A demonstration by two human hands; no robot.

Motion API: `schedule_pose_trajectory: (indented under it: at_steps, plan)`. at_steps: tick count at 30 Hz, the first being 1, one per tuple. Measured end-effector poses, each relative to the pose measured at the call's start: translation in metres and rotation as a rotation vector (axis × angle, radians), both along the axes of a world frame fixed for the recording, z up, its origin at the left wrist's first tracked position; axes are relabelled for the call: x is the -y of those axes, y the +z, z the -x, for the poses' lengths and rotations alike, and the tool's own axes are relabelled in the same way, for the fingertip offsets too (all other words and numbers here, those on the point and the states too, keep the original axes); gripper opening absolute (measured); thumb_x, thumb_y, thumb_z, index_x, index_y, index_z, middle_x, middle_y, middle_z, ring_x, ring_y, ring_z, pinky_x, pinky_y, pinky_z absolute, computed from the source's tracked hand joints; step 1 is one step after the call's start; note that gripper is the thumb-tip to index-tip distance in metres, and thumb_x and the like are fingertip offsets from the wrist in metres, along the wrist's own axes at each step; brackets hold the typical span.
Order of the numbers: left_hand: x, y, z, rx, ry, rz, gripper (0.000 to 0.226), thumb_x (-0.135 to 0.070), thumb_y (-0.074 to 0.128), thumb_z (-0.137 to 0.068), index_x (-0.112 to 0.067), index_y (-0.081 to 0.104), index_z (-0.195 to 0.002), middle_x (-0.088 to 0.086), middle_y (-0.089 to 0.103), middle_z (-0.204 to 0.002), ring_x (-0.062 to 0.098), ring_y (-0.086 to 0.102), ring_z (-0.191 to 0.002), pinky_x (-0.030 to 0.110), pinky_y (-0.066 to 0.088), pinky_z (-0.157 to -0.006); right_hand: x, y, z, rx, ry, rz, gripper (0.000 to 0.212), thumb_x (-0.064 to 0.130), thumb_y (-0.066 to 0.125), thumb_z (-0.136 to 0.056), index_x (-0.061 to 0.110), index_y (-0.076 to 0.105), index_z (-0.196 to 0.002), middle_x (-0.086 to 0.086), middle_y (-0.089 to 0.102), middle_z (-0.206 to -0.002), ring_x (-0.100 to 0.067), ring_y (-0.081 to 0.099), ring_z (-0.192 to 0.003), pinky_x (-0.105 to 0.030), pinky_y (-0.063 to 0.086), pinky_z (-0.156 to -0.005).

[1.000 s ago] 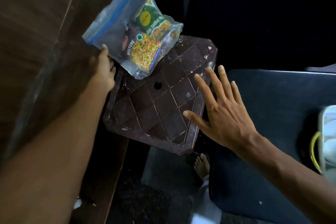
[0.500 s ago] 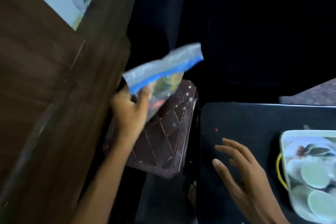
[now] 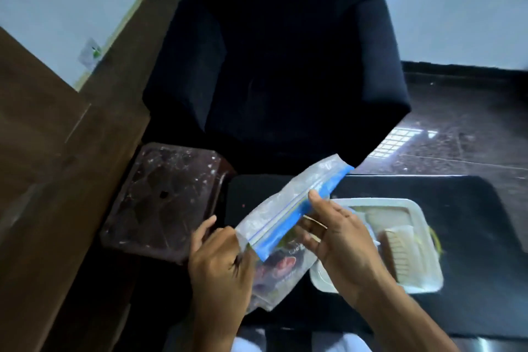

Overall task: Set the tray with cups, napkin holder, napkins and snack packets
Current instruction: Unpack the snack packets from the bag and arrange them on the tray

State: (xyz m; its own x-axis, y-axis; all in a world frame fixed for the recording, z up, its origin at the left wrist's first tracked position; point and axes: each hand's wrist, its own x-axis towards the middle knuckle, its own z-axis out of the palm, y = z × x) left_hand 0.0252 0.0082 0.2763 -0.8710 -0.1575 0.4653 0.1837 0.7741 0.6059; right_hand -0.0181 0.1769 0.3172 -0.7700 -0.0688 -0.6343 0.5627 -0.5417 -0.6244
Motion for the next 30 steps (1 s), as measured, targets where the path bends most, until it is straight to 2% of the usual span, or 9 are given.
schedule_pose_trajectory:
  at_steps: [4, 8, 10, 13, 15, 17, 22, 25, 30]
  plan:
    - [-0.067, 0.016, -0.039, 0.06, 0.015, -0.053, 0.035, -0.011, 0.045, -0.081, 0.003, 0.056, -0.05, 0.007, 0.044, -0.045, 0.016, 0.04, -0.055, 0.042, 0.048, -0.095, -0.071, 0.025, -0.029, -0.002, -0.026, -0.066, 0.012, 0.02, 0.065, -0.093, 0.011, 0.07, -0.086, -0.004, 0.072, -0.081, -0.009, 0.067, -0.067, -0.02, 0.056, -0.062]
    - [-0.11, 0.024, -0.07, 0.119, -0.155, -0.226, 0.006, -0.018, 0.057, -0.076, -0.02, 0.062, -0.074, -0.005, 0.057, -0.071, 0.007, 0.055, -0.065, 0.013, 0.049, -0.09, -0.123, 0.045, -0.049, -0.036, 0.016, -0.174, 0.016, 0.021, 0.066, -0.091, 0.005, 0.069, -0.091, -0.013, 0.064, -0.084, -0.018, 0.059, -0.077, -0.024, 0.055, -0.074]
    - [-0.11, 0.028, -0.081, 0.284, -0.378, -0.445, 0.017, -0.021, 0.066, -0.077, -0.027, 0.074, -0.091, -0.011, 0.069, -0.091, 0.008, 0.069, -0.085, 0.019, 0.053, -0.085, -0.141, 0.053, -0.06, -0.09, 0.056, -0.227, 0.02, 0.023, 0.067, -0.089, 0.005, 0.072, -0.085, -0.015, 0.063, -0.082, -0.023, 0.055, -0.078, -0.027, 0.052, -0.075]
    - [-0.104, 0.04, -0.089, 0.531, -0.557, -0.876, 0.044, -0.01, 0.065, -0.081, -0.01, 0.07, -0.124, 0.014, 0.071, -0.122, 0.032, 0.067, -0.118, 0.037, 0.055, -0.098, -0.157, 0.064, -0.073, -0.22, 0.137, -0.338, 0.021, 0.027, 0.068, -0.088, 0.009, 0.077, -0.083, -0.011, 0.071, -0.079, -0.018, 0.06, -0.073, -0.025, 0.053, -0.07]
    - [-0.113, 0.053, -0.083, 0.536, -0.368, -0.963, 0.046, -0.005, 0.057, -0.082, -0.019, 0.072, -0.123, 0.013, 0.074, -0.121, 0.026, 0.068, -0.119, 0.031, 0.057, -0.096, -0.162, 0.069, -0.078, -0.326, 0.202, -0.494, 0.02, 0.029, 0.069, -0.088, 0.011, 0.077, -0.086, -0.007, 0.076, -0.079, -0.014, 0.066, -0.068, -0.022, 0.056, -0.065]
    - [-0.137, 0.069, -0.07, 0.533, -0.214, -0.898, 0.035, -0.014, 0.058, -0.09, -0.03, 0.076, -0.115, 0.003, 0.078, -0.114, 0.017, 0.073, -0.11, 0.023, 0.058, -0.09, -0.164, 0.072, -0.079, -0.414, 0.256, -0.713, 0.016, 0.027, 0.071, -0.089, 0.013, 0.077, -0.085, -0.003, 0.076, -0.074, -0.014, 0.069, -0.061, -0.024, 0.058, -0.058]
    - [-0.198, 0.1, -0.047, 0.61, -0.209, -0.847, 0.013, -0.03, 0.069, -0.092, -0.03, 0.081, -0.097, -0.005, 0.081, -0.097, 0.011, 0.077, -0.095, 0.027, 0.061, -0.084, -0.161, 0.079, -0.08, -0.556, 0.373, -1.116, 0.011, 0.028, 0.072, -0.087, 0.018, 0.073, -0.081, 0.008, 0.073, -0.068, -0.005, 0.068, -0.062, -0.027, 0.056, -0.061]
    - [-0.207, 0.105, -0.042, 0.616, -0.15, -0.808, 0.015, -0.039, 0.072, -0.09, -0.027, 0.081, -0.09, -0.006, 0.081, -0.085, 0.01, 0.077, -0.082, 0.036, 0.063, -0.079, -0.161, 0.084, -0.078, -0.573, 0.419, -1.311, 0.021, 0.029, 0.071, -0.085, 0.022, 0.061, -0.068, 0.013, 0.06, -0.055, -0.002, 0.058, -0.055, -0.014, 0.045, -0.053]
    - [-0.202, 0.102, -0.039, 0.638, -0.117, -0.844, 0.02, -0.039, 0.074, -0.088, -0.021, 0.079, -0.08, 0.001, 0.079, -0.072, 0.014, 0.077, -0.07, 0.036, 0.062, -0.067, -0.159, 0.094, -0.087, -0.526, 0.433, -1.318, 0.017, 0.029, 0.082, -0.076, 0.018, 0.07, -0.069, 0.005, 0.069, -0.061, -0.01, 0.064, -0.058, -0.027, 0.05, -0.057]
